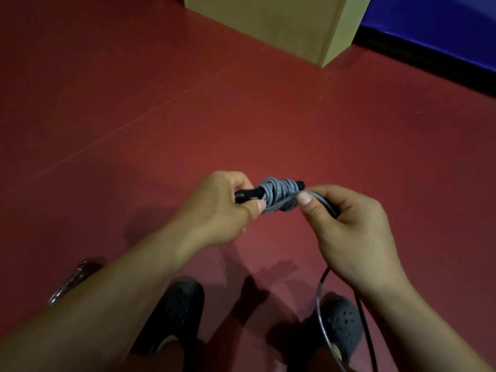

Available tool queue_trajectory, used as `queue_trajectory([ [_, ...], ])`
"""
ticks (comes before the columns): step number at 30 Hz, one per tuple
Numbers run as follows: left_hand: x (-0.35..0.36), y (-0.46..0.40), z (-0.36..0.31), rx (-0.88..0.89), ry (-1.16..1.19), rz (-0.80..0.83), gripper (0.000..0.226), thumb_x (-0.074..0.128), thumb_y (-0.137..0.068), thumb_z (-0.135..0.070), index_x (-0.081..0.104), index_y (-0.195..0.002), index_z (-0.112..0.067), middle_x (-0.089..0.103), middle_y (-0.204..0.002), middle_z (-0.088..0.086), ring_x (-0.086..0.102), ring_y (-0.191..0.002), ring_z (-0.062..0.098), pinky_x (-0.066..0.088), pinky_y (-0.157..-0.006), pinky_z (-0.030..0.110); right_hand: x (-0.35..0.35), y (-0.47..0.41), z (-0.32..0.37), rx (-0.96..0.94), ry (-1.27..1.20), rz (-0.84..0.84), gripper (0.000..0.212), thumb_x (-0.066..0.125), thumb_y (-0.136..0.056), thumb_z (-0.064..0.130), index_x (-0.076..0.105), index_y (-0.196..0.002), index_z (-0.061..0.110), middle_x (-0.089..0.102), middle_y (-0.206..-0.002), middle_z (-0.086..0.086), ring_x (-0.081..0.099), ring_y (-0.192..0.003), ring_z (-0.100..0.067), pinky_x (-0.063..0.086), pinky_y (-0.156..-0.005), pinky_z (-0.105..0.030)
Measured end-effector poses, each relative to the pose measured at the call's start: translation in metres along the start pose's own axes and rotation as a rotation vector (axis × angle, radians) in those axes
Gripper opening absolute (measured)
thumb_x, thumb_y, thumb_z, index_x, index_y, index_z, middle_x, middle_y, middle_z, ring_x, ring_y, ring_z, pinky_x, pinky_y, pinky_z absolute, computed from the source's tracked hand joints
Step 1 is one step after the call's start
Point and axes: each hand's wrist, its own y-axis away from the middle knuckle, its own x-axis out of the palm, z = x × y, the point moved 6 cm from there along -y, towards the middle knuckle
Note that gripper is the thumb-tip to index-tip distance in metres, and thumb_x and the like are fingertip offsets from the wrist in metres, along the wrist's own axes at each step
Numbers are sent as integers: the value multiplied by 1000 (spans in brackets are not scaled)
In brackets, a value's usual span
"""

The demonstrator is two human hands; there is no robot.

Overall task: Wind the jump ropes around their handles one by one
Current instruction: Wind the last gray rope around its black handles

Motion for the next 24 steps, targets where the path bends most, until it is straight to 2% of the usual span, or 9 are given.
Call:
queue_trajectory([
  [3,8,2,1,25,-35,92,10,68,-88,-22,64,-79,-23,67,-57,-2,68,-59,17,47,-53,26,-1,0,3,-12,40,-6,15,67,-87,33,69,-74,39,69,-75,26,64,-71,4,49,-66,-22],
  [6,17,5,-1,67,-47,202,10,68,-89,-23,65,-79,-23,69,-69,5,69,-67,22,55,-65,42,0,1,3,-16,78,6,13,68,-86,33,69,-74,37,70,-72,23,65,-67,2,53,-65,-30],
  [11,28,15,-13,148,-30,387,12,64,-93,-19,67,-82,-23,74,-79,-1,66,-64,9,55,-69,34,-3,-1,-1,26,101,12,10,70,-83,37,73,-76,31,69,-69,20,64,-64,0,52,-62,-31],
  [15,30,20,-20,191,-25,441,10,63,-93,-19,68,-86,-24,73,-79,-4,63,-65,6,54,-72,37,-7,-4,-7,94,124,32,14,75,-78,40,73,-72,28,69,-64,17,63,-58,1,51,-59,-27],
  [19,29,25,-27,231,30,476,9,64,-93,-15,66,-88,-22,71,-77,-4,59,-65,5,51,-71,34,-14,-9,-16,183,-6,39,20,82,-73,34,71,-64,19,57,-47,10,43,-40,0,36,-41,-16],
  [21,28,26,-28,233,63,492,9,64,-93,-13,65,-89,-21,70,-76,-2,58,-65,5,51,-71,35,-15,-10,-19,215,-59,70,20,83,-72,30,71,-66,15,53,-48,8,40,-40,-3,35,-40,-16],
  [24,25,27,-30,221,116,538,5,63,-93,-16,66,-89,-19,68,-74,-2,59,-66,9,52,-69,36,-17,-11,-19,231,-96,126,21,83,-69,30,71,-69,12,57,-57,0,44,-50,-9,38,-46,-20],
])
